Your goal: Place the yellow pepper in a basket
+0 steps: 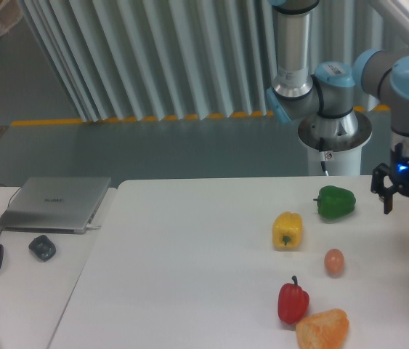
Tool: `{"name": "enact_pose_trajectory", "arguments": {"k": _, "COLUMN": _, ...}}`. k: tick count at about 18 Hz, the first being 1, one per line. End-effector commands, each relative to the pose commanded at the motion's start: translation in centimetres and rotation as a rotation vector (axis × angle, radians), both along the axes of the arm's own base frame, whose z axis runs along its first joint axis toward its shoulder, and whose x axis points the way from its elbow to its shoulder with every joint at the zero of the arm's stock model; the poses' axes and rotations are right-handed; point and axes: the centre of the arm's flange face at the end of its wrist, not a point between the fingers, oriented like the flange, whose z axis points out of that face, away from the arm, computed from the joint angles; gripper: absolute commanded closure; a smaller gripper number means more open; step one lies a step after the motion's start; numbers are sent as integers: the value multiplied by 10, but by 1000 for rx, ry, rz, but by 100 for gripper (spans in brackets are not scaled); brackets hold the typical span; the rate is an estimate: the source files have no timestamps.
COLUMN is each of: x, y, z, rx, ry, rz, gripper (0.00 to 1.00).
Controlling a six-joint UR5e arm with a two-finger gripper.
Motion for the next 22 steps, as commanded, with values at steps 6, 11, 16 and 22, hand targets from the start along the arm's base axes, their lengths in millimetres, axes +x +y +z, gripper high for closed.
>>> {"name": "enact_pose_trajectory", "arguments": {"k": 6, "x": -3, "y": 1, "z": 0, "rx": 14, "ry": 20, "rz": 6, "gripper": 0}}
{"name": "enact_pose_trajectory", "arguments": {"k": 11, "x": 5, "y": 6, "z": -26, "rx": 22, "ry": 23, "rz": 21, "gripper": 0}}
{"name": "enact_pose_trajectory", "arguments": {"k": 16, "x": 2, "y": 6, "z": -33, "rx": -7, "ry": 37, "rz": 27, "gripper": 0}}
{"name": "enact_pose_trajectory", "arguments": {"k": 22, "x": 11, "y": 15, "z": -31, "rx": -2, "ry": 41, "rz": 3, "gripper": 0}}
